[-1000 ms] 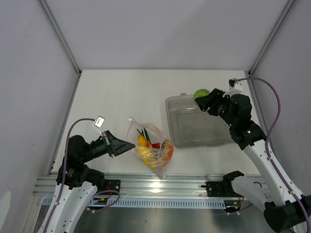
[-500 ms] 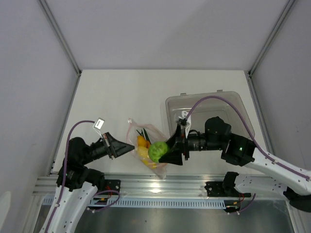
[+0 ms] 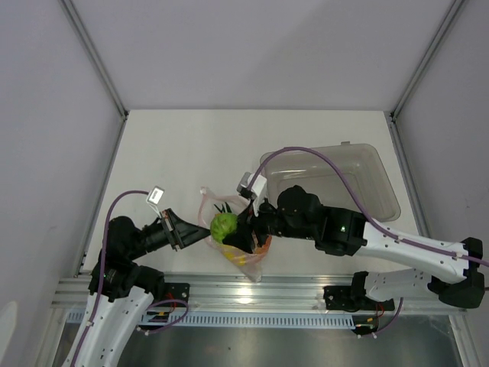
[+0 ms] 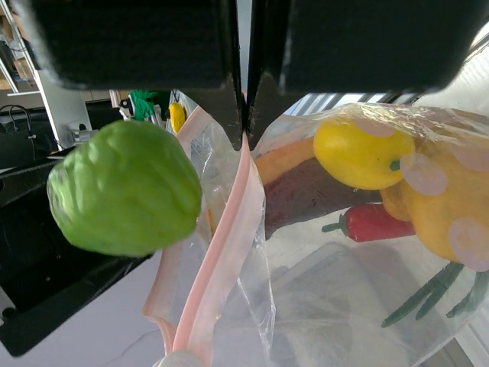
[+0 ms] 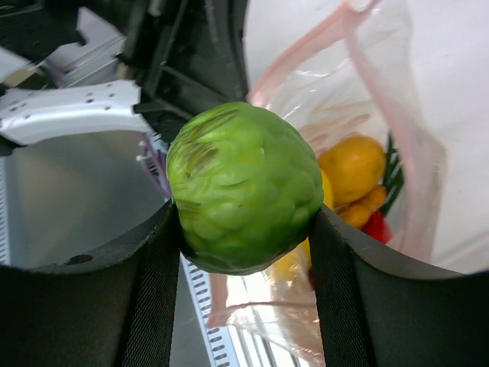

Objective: Place the food in the zip-top bag and seal the zipper
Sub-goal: Place the fake fruit in the zipper food storage bag.

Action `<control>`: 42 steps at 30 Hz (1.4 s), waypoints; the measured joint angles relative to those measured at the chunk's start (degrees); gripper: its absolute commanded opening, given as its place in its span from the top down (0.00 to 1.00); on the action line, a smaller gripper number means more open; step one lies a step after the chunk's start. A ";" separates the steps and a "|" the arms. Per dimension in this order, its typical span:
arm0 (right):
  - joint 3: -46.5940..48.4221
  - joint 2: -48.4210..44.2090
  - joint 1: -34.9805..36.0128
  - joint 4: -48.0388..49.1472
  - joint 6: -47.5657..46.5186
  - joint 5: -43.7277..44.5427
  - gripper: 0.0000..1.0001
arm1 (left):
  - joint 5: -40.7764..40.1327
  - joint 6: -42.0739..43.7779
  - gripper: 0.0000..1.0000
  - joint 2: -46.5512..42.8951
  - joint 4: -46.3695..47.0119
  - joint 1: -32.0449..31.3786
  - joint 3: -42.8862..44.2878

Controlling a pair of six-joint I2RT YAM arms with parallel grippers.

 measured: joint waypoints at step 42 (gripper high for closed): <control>5.25 -0.39 -1.22 -7.80 5.01 20.31 0.43 | -1.09 -0.09 0.99 -0.20 -3.45 0.00 3.56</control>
